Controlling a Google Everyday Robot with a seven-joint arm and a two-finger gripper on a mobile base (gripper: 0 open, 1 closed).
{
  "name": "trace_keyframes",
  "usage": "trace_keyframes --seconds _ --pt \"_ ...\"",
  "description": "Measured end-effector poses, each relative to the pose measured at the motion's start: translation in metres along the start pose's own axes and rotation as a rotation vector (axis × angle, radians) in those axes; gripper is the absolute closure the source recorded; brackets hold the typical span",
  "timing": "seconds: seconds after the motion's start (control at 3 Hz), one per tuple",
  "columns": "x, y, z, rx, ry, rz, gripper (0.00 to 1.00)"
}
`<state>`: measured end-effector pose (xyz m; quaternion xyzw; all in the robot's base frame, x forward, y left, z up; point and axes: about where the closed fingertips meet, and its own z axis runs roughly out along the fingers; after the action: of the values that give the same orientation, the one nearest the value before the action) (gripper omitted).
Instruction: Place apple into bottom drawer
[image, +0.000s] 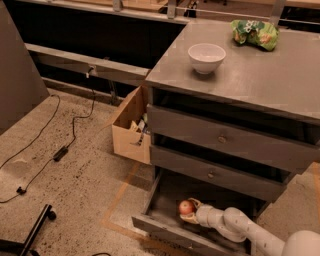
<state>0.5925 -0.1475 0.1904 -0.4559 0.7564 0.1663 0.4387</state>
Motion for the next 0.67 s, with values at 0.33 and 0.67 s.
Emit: trace_keyframes --seconds 0.33,0.67 --pt "0.011 -0.003 0.015 0.014 0.015 0.013 0.58" --pt "0.022 -0.007 0.025 0.018 0.041 0.030 0.35"
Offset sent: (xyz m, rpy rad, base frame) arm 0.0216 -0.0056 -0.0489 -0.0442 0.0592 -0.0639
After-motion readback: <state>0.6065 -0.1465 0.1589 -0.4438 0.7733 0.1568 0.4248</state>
